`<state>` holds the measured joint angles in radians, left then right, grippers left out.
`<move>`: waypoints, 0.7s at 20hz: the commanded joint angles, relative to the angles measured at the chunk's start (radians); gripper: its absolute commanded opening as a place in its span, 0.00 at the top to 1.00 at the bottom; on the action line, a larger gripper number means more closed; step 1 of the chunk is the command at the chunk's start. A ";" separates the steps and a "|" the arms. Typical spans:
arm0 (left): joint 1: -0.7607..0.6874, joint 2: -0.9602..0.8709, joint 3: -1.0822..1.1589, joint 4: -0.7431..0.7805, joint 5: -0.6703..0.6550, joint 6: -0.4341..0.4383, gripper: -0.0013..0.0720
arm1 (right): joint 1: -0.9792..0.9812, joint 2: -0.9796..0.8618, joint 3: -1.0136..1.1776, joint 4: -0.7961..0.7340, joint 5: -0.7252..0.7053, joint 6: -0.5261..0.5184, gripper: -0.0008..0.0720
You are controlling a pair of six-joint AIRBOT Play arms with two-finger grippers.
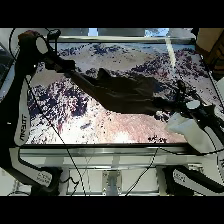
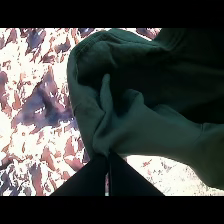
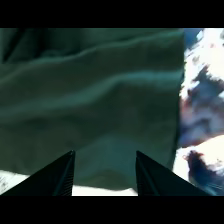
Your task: Fold the shirts.
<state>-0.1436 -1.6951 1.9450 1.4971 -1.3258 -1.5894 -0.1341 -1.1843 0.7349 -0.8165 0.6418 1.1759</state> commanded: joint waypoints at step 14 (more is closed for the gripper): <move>0.001 0.001 0.000 -0.002 -0.003 -0.009 0.97 | -0.083 -0.317 0.055 0.412 -0.076 -0.346 0.39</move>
<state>-0.1436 -1.6951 1.9450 1.4960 -1.3296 -1.5917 -0.2157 -1.4628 0.7895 -0.5980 0.5613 0.9836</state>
